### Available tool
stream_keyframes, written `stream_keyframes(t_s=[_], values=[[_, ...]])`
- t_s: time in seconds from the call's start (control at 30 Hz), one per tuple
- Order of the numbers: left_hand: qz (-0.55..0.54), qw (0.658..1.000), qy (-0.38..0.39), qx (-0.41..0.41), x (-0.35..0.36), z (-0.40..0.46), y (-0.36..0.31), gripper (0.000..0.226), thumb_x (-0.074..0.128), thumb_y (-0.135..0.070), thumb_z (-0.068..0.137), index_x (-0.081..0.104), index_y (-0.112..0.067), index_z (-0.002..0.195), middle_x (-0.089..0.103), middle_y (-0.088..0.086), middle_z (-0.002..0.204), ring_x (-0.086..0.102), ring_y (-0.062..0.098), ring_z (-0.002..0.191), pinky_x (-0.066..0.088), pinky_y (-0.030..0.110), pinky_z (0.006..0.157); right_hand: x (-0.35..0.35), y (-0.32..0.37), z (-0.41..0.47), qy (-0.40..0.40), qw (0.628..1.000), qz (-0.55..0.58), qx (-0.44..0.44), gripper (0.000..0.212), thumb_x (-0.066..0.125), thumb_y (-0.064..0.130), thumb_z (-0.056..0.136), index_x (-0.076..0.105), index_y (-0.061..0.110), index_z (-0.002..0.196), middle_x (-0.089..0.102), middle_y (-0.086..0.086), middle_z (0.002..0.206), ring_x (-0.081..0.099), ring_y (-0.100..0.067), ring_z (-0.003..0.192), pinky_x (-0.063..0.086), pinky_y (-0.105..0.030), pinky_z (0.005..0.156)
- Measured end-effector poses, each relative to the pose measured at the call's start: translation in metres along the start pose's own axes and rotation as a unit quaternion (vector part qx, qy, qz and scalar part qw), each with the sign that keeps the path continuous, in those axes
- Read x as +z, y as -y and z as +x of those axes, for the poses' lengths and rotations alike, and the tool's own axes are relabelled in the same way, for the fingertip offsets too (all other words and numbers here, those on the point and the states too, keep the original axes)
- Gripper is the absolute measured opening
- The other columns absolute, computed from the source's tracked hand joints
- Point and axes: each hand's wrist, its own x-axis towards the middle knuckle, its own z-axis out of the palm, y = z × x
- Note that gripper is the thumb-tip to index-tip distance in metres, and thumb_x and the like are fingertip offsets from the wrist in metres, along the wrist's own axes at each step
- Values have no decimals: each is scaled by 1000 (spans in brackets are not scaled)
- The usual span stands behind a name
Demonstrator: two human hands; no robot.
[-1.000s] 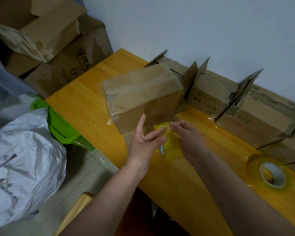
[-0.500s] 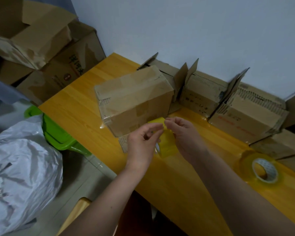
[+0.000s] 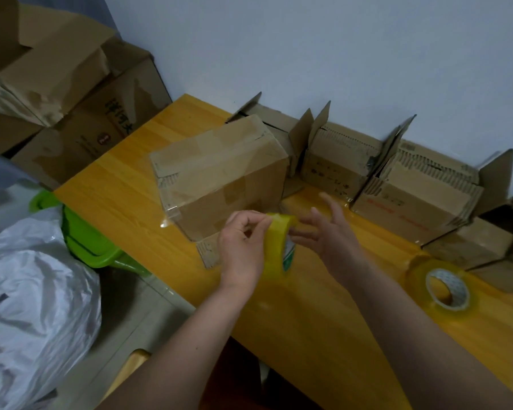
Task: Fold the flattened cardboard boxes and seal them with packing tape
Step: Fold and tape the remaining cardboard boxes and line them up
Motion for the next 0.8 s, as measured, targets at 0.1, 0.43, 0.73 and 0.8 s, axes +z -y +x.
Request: stream_keyframes(t_s=[0.1, 0.43, 0.73, 0.8], values=[[20, 1000, 1, -13, 6, -1, 9, 16, 69, -12, 87, 65, -21, 73, 63, -5, 86, 56, -9, 77, 42, 5, 70, -10, -6, -1, 68, 973, -208, 72, 75, 71, 54, 72, 52, 8, 128, 65, -8, 112, 69, -20, 89, 50, -31, 75], [83, 994, 57, -49, 9, 7, 37, 28, 48, -21, 101, 68, -12, 118, 67, -10, 106, 63, 5, 94, 50, 25, 92, -27, -45, 3, 65, 841, -536, 32, 31, 65, 30, 90, 46, 15, 70, 43, -1, 66, 40, -16, 57, 31, -29, 57], [297, 945, 49, 126, -64, 79, 43, 30, 58, -19, 96, 62, -20, 125, 65, -1, 93, 59, 19, 94, 50, 35, 85, -56, -105, 18, 21, 637, -764, 102, 19, 48, 15, 97, 58, 27, 108, 55, 6, 74, 57, -18, 89, 34, -41, 106], [380, 915, 46, 126, -84, 117, 41, 32, 59, -26, 95, 61, -18, 126, 61, 5, 119, 49, 26, 118, 39, 36, 101, -45, -92, 27, 42, 600, -792, 102, 19, 50, 20, 97, 55, 30, 113, 61, 3, 101, 55, -20, 108, 36, -43, 105]])
